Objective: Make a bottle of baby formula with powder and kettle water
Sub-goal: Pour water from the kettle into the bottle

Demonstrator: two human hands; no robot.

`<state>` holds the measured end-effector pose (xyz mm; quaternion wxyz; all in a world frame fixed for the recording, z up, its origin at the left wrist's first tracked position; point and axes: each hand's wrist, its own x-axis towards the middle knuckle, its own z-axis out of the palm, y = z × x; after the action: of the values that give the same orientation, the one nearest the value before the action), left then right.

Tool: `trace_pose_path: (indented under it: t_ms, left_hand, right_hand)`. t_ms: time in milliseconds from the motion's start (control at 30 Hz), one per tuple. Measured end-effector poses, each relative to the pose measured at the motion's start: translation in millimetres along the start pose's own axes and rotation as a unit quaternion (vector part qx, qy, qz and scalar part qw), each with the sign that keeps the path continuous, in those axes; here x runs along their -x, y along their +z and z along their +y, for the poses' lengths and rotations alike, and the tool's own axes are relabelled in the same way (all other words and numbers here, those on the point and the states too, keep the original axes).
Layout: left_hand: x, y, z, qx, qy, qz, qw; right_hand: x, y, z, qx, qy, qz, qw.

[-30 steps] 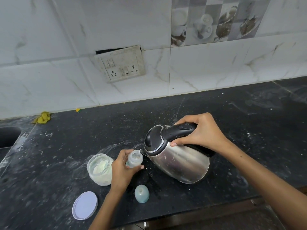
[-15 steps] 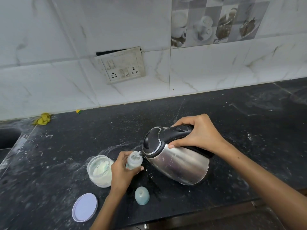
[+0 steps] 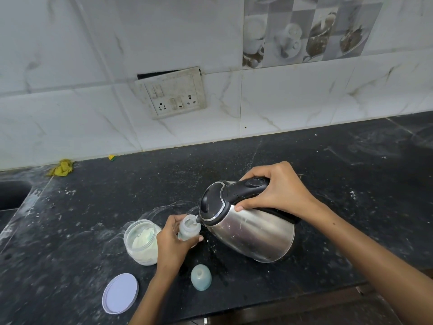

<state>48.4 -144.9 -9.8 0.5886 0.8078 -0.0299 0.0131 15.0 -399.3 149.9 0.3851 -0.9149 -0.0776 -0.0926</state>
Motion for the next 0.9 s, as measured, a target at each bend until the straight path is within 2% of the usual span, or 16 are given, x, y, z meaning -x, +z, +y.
trace_pose_path:
  t_ms: [900]
  left_hand:
    - [3.8,0.2,2.2,0.005,-0.013,0.009,1.000]
  right_hand:
    - [-2.2,2.3,-0.6,0.016,-0.009,-0.003,1.000]
